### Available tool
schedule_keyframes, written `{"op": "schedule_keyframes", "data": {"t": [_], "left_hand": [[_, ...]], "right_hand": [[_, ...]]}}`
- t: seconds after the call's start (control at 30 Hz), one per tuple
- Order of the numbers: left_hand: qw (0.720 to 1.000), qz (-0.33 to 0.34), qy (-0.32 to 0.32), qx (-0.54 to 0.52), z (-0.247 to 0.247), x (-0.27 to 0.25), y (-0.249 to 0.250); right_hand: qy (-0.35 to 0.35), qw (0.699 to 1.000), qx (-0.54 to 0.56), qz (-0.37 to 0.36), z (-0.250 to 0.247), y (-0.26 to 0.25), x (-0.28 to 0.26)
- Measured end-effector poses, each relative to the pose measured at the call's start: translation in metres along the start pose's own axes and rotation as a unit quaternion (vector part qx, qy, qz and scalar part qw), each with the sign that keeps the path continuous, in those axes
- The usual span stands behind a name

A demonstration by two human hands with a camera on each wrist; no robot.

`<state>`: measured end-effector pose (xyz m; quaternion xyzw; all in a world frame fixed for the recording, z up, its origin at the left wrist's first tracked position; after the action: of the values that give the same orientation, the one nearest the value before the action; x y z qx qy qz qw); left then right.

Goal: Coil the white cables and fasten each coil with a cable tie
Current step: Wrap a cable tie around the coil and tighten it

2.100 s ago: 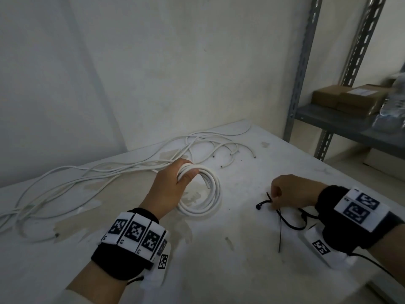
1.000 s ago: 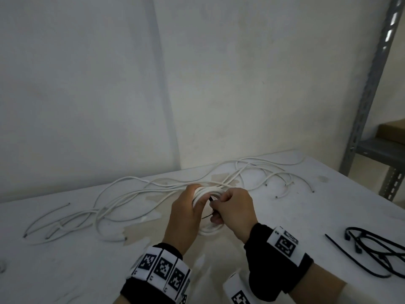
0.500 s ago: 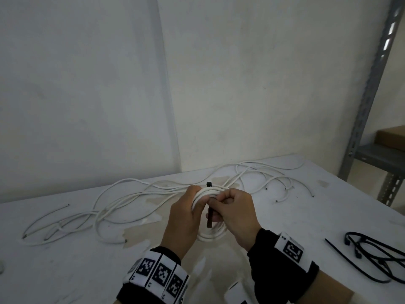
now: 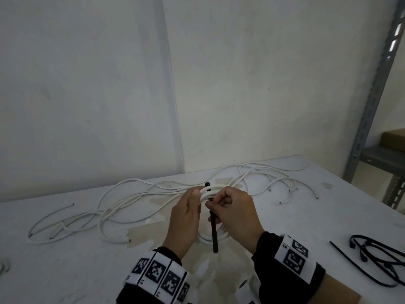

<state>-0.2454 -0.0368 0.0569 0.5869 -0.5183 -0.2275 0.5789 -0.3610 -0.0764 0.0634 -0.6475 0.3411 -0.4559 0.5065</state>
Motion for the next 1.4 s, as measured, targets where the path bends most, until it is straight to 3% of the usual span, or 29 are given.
{"op": "schedule_keyframes", "data": {"t": [0.13, 0.33, 0.5, 0.67, 0.83, 1.03, 1.4], "left_hand": [[0.995, -0.071, -0.02, -0.063, -0.003, 0.003, 0.002], [0.99, -0.099, -0.083, -0.051, -0.001, 0.004, 0.006], [0.993, -0.088, -0.051, -0.063, -0.007, 0.004, 0.007], [0.992, -0.07, -0.013, -0.1, -0.014, 0.004, 0.006], [0.994, -0.042, -0.032, -0.095, -0.014, 0.002, 0.01], [0.997, -0.041, -0.024, -0.068, -0.016, 0.001, 0.009], [0.997, -0.018, 0.003, -0.078, -0.021, 0.002, 0.006]], "right_hand": [[-0.004, 0.999, -0.032, -0.012, 0.002, 0.001, -0.002], [-0.036, 0.999, -0.036, -0.02, 0.005, -0.001, -0.002], [-0.058, 0.998, -0.025, -0.019, 0.008, -0.002, -0.002], [-0.179, 0.979, -0.068, -0.069, 0.016, -0.014, -0.015], [-0.14, 0.977, -0.084, -0.137, 0.011, -0.02, -0.018], [-0.082, 0.986, -0.033, -0.143, 0.009, -0.016, -0.011], [-0.066, 0.998, 0.012, -0.015, 0.008, -0.02, -0.002]]}}
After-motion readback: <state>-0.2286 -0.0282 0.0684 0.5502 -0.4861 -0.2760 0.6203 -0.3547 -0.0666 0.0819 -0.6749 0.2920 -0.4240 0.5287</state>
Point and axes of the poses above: each hand's wrist, its own x-axis towards the middle knuckle, its own z-axis out of the palm, y = z × x, the point moved 5 cm from there along x, towards the middle knuckle, and after that the axes turned 2 degrees about -y, right-handed, at the moved point
